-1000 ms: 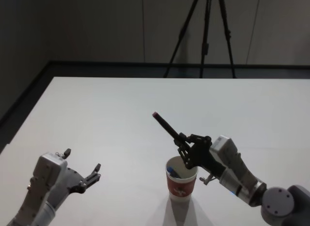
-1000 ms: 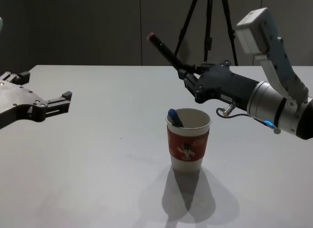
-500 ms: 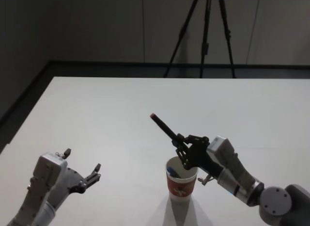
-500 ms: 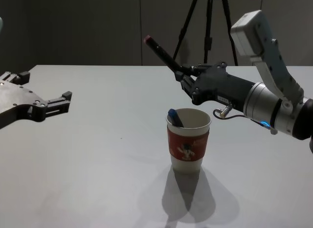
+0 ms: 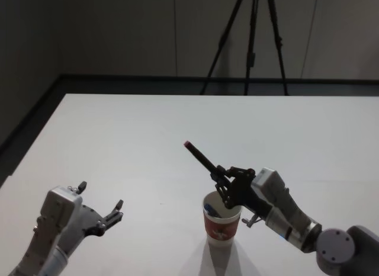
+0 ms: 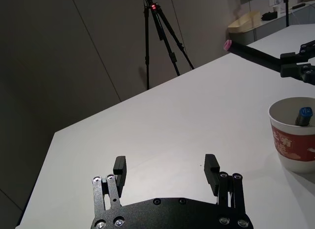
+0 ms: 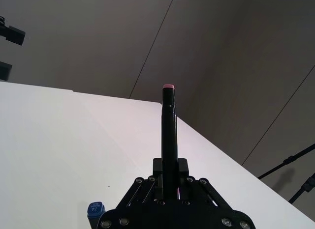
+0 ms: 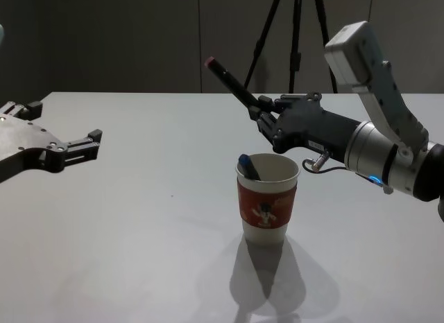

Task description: Place the pen into the pen holder.

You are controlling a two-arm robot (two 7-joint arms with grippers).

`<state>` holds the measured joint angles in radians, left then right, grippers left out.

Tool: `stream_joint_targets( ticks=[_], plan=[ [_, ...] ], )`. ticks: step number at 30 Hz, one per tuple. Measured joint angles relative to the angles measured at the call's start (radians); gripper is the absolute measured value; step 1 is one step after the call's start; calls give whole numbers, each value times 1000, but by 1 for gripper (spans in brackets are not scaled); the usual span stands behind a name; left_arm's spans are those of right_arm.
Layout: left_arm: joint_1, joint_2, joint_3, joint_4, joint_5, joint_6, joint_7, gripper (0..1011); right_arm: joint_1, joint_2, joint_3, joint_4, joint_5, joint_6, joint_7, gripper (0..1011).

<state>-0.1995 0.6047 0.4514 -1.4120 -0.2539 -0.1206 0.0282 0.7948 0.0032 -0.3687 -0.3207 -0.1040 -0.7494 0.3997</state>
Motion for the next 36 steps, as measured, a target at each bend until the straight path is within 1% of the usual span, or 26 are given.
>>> stream_joint_targets(
  ticks=[3,12,31,32,33,34,36],
  plan=[
    [0,0,0,0,0,0,0,1001,16,-7,2,35,-8,-17,-3,174],
    [0,0,0,0,0,0,0,1002,40,-16,8,82,-20,-34,-4,174],
    [0,0,0,0,0,0,0,1002,35,-14,7,73,-17,-32,-4,178],
    [0,0,0,0,0,0,0,1002,35,-14,7,72,-17,-32,-4,192],
    [0,0,0,0,0,0,0,1001,35,-14,7,72,-17,-32,-4,233],
    [0,0,0,0,0,0,0,1002,35,-14,7,72,-17,-32,-4,233],
    [0,0,0,0,0,0,0,1001,35,-14,7,71,-17,-31,-4,311]
  ],
)
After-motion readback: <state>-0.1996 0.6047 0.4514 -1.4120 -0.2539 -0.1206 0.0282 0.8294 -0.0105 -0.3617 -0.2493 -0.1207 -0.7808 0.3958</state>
